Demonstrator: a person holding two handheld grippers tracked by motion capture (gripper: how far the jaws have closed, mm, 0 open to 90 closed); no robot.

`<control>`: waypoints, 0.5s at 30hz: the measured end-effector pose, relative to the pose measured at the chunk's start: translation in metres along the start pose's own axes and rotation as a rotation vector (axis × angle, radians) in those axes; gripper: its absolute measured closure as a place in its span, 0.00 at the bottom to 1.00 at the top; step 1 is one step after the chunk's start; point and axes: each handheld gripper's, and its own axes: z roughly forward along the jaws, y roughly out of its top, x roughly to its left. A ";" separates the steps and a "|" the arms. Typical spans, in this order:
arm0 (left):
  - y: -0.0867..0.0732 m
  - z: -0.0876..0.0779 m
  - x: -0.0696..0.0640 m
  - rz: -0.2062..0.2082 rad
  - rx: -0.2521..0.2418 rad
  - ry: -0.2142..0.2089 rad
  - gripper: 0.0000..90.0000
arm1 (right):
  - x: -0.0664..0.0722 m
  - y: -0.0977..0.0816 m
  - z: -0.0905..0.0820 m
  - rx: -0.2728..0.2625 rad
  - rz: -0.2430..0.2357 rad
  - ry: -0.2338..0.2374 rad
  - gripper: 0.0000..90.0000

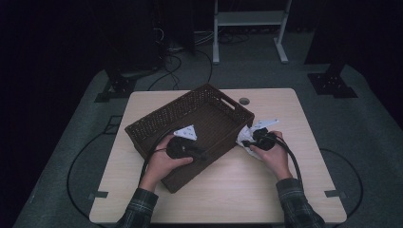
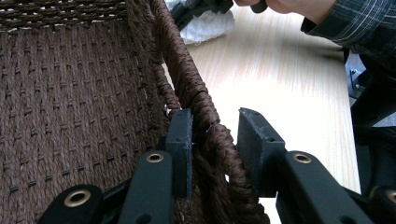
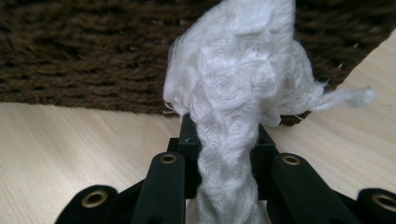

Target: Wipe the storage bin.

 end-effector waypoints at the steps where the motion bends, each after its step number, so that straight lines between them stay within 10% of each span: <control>1: 0.000 0.000 0.000 -0.001 0.000 0.000 0.73 | 0.000 0.000 0.001 0.004 0.004 0.001 0.81; 15: 0.000 0.000 0.000 -0.006 0.001 -0.002 0.73 | 0.006 -0.003 0.009 0.042 -0.018 0.003 0.81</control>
